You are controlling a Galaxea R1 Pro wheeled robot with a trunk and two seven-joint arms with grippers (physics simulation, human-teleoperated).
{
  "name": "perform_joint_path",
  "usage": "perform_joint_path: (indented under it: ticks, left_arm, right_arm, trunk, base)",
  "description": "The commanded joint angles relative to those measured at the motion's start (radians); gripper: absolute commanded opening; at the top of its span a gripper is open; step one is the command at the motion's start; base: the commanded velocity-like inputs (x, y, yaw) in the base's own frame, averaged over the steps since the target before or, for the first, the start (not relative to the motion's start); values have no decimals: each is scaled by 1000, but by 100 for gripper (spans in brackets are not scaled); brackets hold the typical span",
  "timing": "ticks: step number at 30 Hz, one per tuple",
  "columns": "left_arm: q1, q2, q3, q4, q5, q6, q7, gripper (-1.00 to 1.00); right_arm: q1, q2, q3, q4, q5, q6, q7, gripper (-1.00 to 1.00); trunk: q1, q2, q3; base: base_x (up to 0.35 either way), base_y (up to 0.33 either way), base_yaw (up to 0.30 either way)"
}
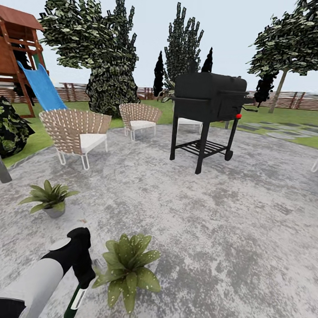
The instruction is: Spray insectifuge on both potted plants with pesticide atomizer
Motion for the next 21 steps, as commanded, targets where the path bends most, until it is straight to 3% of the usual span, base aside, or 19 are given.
perform_joint_path:
  ticks: [1, 5, 11, 21]
  left_arm:
    - [-3, 1, -6, -1, -3, 11, -10, -100]
    - [-9, -3, -7, -2, -5, 13, -12, -100]
    - [-12, -10, -7, -3, -5, 20, -11, -100]
    - [-8, -15, -7, -1, -5, 24, -3, -100]
  right_arm:
    - [-1, 0, -7, 1, 11, -3, -3, 100]
    - [-1, 0, -8, 1, 11, -3, -3, 100]
    - [-1, 0, -11, 1, 11, -3, -4, 100]
    - [-1, -1, -11, 1, 11, -2, -4, 100]
  trunk:
    - [-1, 0, -1]
    - [-1, 0, -1]
    - [-1, 0, -1]
    - [-1, 0, -1]
  base:
    - [-254, 95, -1]
    - [-226, 203, 0]
    - [-27, 297, -12]
    - [-22, 306, -244]
